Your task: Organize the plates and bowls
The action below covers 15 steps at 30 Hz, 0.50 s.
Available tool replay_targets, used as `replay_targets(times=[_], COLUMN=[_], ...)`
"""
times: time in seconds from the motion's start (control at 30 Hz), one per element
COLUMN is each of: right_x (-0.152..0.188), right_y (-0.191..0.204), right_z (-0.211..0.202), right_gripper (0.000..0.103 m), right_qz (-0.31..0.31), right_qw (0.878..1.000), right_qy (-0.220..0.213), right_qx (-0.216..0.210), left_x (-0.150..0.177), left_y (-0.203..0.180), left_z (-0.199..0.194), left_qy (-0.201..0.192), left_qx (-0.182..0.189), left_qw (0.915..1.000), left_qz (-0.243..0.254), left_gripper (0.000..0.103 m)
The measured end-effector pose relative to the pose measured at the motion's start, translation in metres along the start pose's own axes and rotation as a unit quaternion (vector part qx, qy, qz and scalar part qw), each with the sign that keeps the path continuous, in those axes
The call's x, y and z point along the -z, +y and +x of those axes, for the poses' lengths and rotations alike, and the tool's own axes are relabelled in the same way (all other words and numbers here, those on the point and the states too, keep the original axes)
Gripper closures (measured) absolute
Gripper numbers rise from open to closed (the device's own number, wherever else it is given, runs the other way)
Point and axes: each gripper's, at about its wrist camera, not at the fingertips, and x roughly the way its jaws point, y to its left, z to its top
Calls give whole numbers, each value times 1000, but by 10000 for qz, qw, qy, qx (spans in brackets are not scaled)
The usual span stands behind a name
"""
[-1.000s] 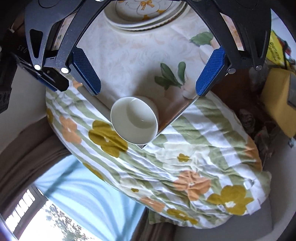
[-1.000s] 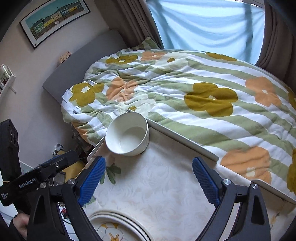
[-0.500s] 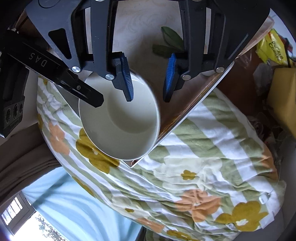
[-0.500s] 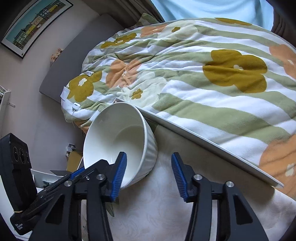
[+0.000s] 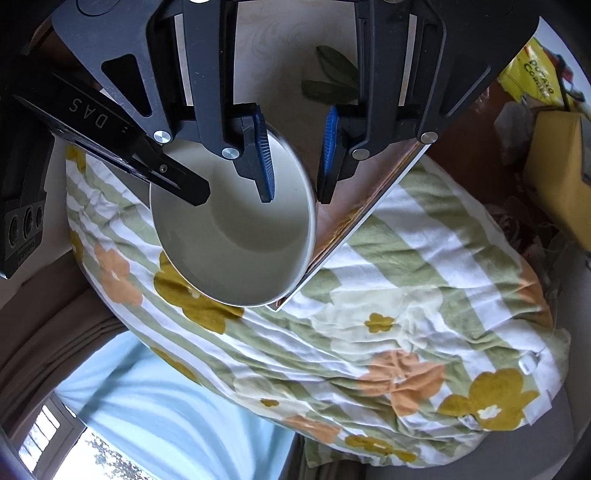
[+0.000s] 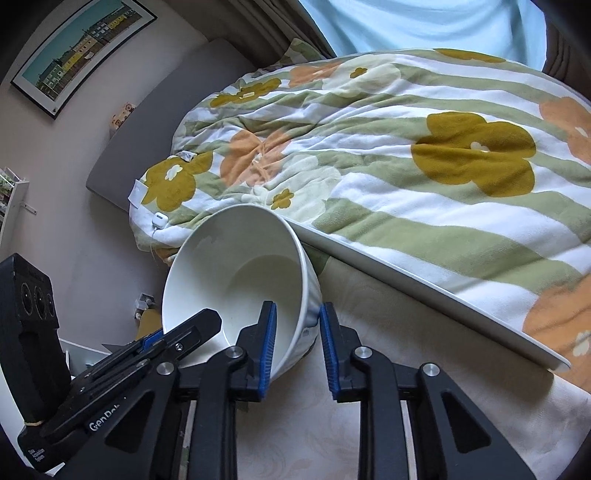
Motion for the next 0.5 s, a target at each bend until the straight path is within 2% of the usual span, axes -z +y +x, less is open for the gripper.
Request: replay_targets(times=[0.23,0.5], right_x=[23,84], right_y=[8,9], right_z=[-69,-184], right_gripper=[81,81], right_qz=[79,172], right_qw=[9988,9938], right_qy=[-491,-1057], right_qx=[0,297], left_x=[16,73], left_y=[-34,-100], left_z=[-62,-147], left_qy=[-308,-509], left_qx=[194,637], left_qw=[9987,9933], left_qz=[351,814], left_gripper=[82,82])
